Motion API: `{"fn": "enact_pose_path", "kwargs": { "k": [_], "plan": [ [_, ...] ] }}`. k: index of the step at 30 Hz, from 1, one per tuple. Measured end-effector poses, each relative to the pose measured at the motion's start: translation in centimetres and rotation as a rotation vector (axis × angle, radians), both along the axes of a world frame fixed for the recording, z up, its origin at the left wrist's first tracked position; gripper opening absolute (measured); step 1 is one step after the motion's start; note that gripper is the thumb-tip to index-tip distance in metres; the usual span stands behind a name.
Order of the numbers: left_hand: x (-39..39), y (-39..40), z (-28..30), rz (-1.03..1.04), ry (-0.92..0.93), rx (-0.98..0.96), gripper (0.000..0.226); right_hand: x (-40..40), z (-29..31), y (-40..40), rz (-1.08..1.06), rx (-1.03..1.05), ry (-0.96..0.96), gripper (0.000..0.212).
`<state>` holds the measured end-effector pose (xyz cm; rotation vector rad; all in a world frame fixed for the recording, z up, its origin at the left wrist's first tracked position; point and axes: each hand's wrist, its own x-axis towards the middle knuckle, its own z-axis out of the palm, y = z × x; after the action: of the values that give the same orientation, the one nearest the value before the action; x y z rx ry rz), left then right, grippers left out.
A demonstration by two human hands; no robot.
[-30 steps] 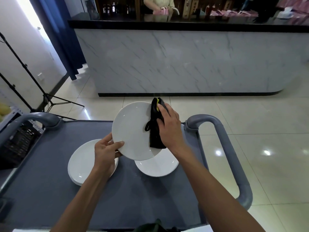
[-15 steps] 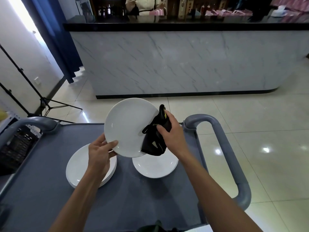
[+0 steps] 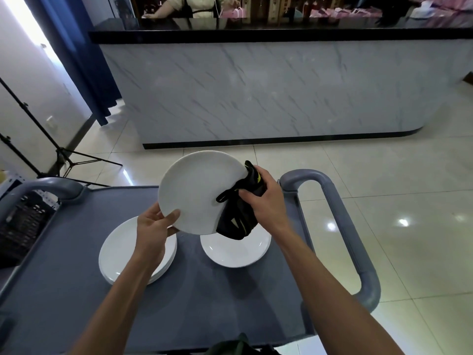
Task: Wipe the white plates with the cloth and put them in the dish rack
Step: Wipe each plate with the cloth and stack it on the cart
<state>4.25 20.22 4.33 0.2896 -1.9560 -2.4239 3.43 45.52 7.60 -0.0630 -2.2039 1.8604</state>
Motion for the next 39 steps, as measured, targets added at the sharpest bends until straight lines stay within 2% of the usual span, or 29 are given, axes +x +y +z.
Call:
{"fn": "enact_pose_path", "kwargs": {
  "k": [5, 12, 18, 22, 24, 26, 29, 36, 39],
  "plan": [
    [0.0, 1.2, 0.2, -0.021, -0.083, -0.068, 0.019, 0.8, 0.1, -0.1, -0.056, 0.065, 0.086, 0.056],
    [0.3, 0.5, 1.1, -0.262, -0.344, 0.138, 0.077, 2.1, 0.1, 0.0, -0.140, 0.200, 0.264, 0.055],
    [-0.4, 0.4, 2.0, -0.360, -0.518, 0.173, 0.081, 3.2, 0.0, 0.0, -0.132, 0.360, 0.458, 0.056],
    [-0.8, 0.1, 2.2, -0.447, -0.593, 0.169, 0.083, 3.6, -0.4, 0.3, -0.147, 0.482, 0.606, 0.046],
    [-1.0, -0.1, 2.1, -0.478, -0.615, 0.148, 0.085, 3.5, -0.6, 0.5, -0.143, 0.543, 0.688, 0.033],
    [-1.0, 0.0, 2.0, -0.477, -0.629, 0.138, 0.081, 3.4, -1.0, 0.6, -0.140, 0.609, 0.731, 0.027],
    [-0.8, 0.3, 1.7, -0.426, -0.628, 0.206, 0.061, 3.5, -1.7, 0.8, -0.143, 0.670, 0.732, 0.029],
    [-0.6, 1.8, 1.3, -0.130, -0.492, 0.453, 0.009, 5.2, -3.3, 1.5, 0.002, 0.688, 0.645, 0.038],
    [-0.8, 1.9, 1.4, -0.045, -0.449, 0.401, 0.008, 6.1, -4.1, 2.0, 0.068, 0.728, 0.559, 0.040]
  ]
}}
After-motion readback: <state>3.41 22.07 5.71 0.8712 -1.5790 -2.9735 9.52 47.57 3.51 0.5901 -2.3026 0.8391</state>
